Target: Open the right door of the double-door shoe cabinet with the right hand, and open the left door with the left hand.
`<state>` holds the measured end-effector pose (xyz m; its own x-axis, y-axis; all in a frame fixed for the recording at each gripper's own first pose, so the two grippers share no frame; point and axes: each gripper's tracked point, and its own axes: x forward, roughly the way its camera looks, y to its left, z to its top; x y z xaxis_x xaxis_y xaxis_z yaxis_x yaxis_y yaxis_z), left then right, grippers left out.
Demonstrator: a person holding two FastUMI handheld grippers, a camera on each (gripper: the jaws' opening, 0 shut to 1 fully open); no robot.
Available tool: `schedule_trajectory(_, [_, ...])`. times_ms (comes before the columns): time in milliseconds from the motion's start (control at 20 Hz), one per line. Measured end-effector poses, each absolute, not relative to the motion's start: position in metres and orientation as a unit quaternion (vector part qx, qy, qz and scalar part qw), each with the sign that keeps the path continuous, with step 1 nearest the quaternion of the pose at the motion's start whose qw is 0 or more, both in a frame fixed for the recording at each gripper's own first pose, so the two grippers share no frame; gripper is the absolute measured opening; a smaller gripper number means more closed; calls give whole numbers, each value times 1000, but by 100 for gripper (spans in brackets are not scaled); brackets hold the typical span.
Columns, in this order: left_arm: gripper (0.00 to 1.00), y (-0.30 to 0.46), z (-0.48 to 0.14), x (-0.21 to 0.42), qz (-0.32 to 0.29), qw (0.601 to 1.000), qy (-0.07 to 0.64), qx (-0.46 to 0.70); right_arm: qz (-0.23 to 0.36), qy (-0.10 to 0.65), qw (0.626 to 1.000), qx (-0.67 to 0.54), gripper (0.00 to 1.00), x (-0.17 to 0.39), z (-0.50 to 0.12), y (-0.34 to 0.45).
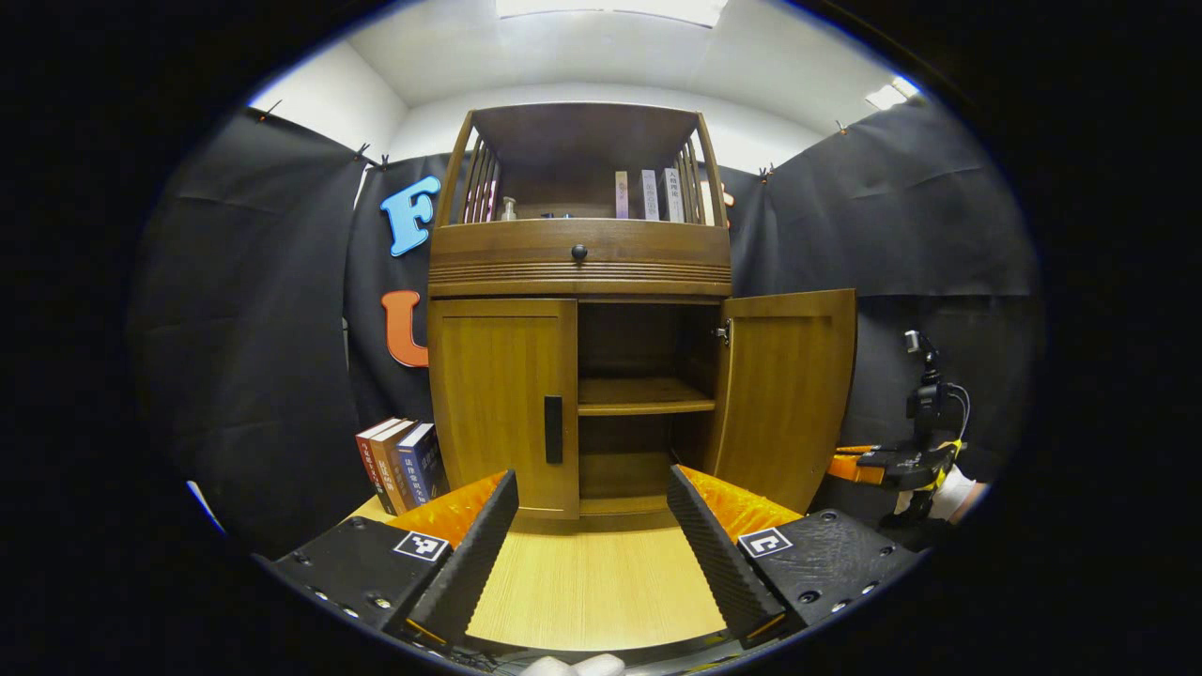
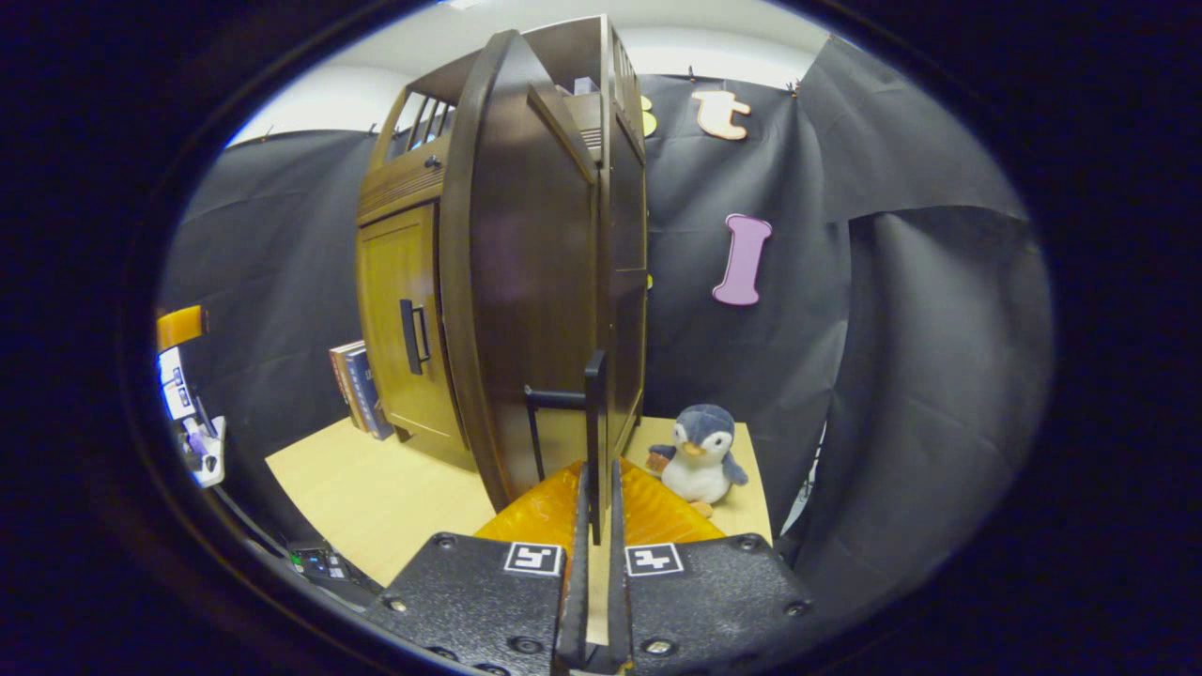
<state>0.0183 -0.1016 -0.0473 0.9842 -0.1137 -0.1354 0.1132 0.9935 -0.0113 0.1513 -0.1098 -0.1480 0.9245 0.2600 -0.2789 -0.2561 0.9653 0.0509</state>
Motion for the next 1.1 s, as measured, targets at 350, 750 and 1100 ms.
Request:
schedule_trajectory(350, [96,-76,-48,31,-63,996,63,-5,55,115,991,37,70,127,-98,-152])
schedule_trajectory(750, [96,-46,-56,56,-81,994,72,-9,-1,75,997,33,96,75,-24,-127])
schedule_trajectory(1100, [96,6,-56,71,-63,996,66,-3,-24,49,998,43,97,64,-10,-45])
